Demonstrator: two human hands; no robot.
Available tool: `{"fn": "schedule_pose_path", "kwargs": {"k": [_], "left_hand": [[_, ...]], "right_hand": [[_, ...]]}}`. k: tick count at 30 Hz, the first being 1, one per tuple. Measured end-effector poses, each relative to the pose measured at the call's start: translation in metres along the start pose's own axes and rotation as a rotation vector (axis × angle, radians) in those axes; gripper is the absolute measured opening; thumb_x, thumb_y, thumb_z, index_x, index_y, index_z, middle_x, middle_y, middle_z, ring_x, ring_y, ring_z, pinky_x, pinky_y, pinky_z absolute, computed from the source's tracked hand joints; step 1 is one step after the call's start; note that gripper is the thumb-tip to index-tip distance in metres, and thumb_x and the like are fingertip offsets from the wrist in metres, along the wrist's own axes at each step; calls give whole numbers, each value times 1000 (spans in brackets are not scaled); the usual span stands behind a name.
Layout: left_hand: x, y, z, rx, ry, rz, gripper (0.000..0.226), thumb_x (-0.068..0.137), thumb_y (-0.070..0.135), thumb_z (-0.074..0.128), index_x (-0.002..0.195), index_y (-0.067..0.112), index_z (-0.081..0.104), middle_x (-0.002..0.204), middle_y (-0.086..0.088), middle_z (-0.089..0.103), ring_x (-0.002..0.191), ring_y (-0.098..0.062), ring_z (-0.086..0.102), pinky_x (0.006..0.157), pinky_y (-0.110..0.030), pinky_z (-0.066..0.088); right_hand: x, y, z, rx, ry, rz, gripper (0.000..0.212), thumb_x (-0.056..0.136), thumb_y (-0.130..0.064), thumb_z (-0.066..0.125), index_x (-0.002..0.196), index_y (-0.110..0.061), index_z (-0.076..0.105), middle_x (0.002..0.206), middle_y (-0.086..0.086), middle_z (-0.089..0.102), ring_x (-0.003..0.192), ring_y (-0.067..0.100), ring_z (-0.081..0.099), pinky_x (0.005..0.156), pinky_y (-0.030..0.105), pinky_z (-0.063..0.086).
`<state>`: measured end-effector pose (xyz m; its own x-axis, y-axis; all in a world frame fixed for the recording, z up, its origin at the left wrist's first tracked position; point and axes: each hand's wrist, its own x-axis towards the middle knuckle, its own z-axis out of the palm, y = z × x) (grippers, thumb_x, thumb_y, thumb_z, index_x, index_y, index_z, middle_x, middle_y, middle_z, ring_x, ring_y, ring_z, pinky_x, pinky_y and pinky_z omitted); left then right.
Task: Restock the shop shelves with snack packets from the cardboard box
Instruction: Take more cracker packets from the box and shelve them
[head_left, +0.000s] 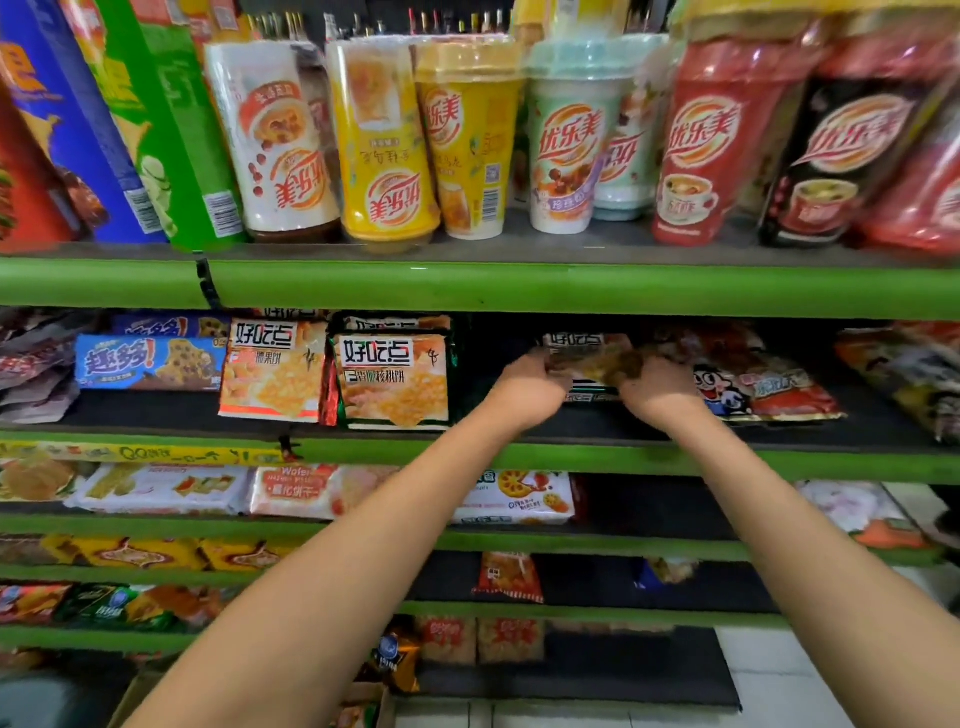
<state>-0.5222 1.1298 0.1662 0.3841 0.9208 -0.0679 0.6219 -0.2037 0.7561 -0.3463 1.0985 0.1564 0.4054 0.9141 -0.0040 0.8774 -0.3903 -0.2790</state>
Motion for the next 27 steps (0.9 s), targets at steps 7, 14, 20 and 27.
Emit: {"fn": "schedule_pose_path", "kwargs": {"k": [7,14,20,27], "left_hand": [[8,15,15,-438,59,-175,52,92,30,66,137,7,51,130,-9,61,96,-21,54,60,-24,49],[-33,-8,-15,-625,-38,-99,53,91,10,67,141,10,47,127,-8,62,113,-22,59,65,-27,58],[-72,-20,-42,-528,28,-17,63,91,13,69,146,14,38,123,-4,58,106,-23,63,78,-31,60],[-109,-35,-75,-338,138,87,86,84,11,76,154,18,27,133,5,53,109,-7,59,85,-13,48]], "right_hand": [[-7,-6,-5,718,27,92,56,76,-13,79,128,-12,59,121,6,65,104,20,60,88,25,43],[-32,9,-9,1465,-215,240,34,81,-6,70,114,-4,66,111,13,73,89,23,72,82,36,58],[-51,-21,-5,1562,-158,130,53,82,-1,72,131,-4,53,95,10,76,82,22,75,65,35,60],[-68,-57,-10,1594,-155,-65,51,87,-6,69,132,-20,47,112,10,67,89,20,73,70,38,59]]}}
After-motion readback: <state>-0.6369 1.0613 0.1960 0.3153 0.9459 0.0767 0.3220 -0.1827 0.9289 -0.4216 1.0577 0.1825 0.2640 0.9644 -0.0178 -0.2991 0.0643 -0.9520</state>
